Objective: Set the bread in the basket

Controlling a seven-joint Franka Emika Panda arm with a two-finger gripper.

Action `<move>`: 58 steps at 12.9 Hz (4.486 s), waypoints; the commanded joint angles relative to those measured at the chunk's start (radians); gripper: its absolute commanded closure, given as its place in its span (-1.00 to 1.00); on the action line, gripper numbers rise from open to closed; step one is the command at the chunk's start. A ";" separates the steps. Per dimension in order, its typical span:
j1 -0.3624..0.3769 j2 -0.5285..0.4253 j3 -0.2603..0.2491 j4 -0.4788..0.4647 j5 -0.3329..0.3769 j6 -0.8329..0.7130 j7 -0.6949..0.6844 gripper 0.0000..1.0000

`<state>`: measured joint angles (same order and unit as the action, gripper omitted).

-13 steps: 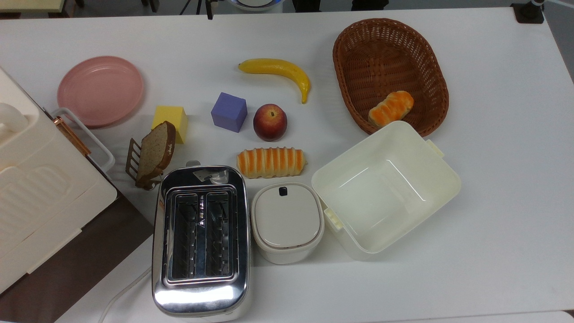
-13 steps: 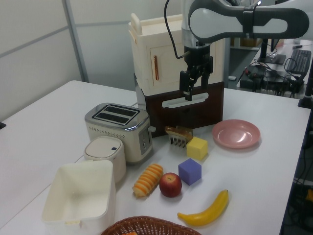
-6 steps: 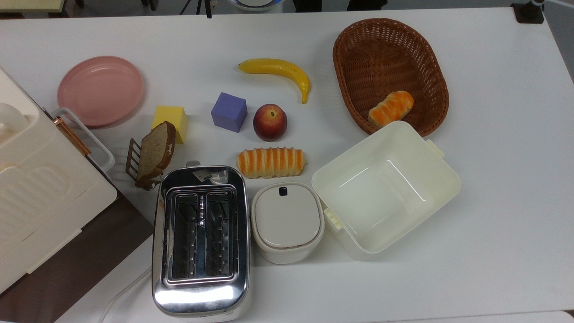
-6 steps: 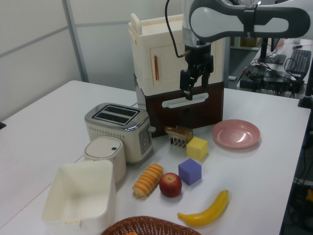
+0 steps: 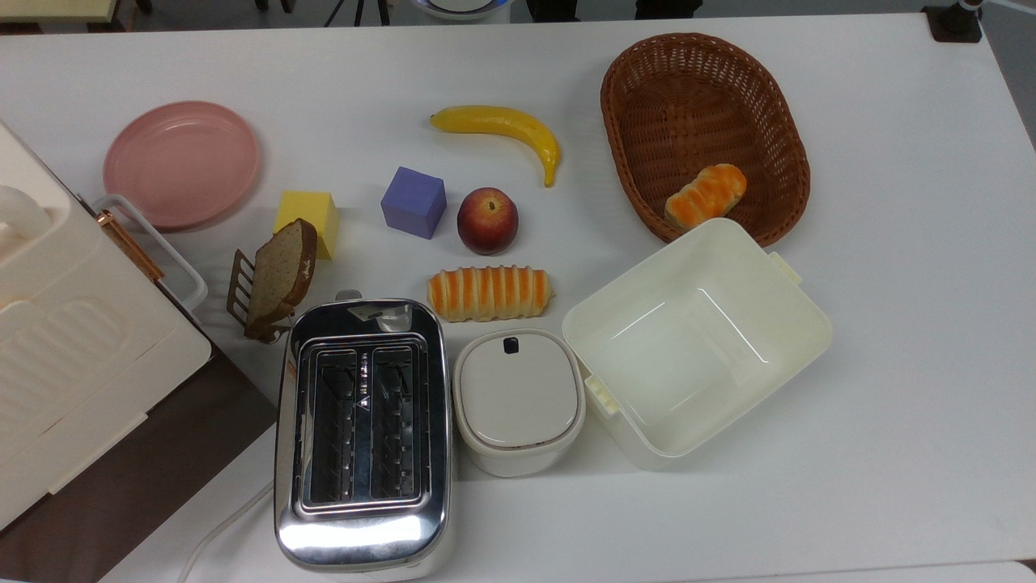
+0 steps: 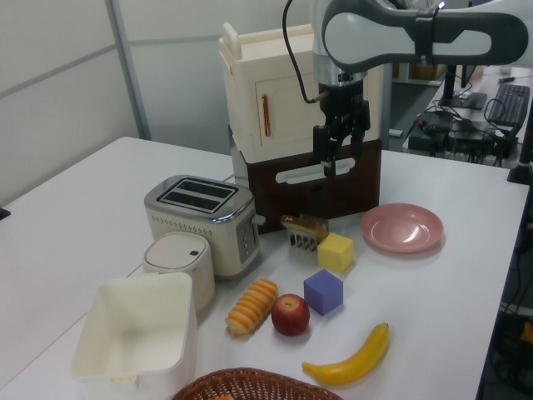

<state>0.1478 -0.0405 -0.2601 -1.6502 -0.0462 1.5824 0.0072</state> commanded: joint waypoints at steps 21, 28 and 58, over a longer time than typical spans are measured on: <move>0.105 0.254 0.064 -0.160 0.019 0.620 1.134 -1.00; 0.131 0.333 0.064 -0.154 0.017 0.695 1.136 -1.00; 0.127 0.467 0.082 -0.152 -0.004 0.774 1.126 -1.00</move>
<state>0.2679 0.4241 -0.1773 -1.7977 -0.0438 2.3281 1.1278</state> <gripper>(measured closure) 0.000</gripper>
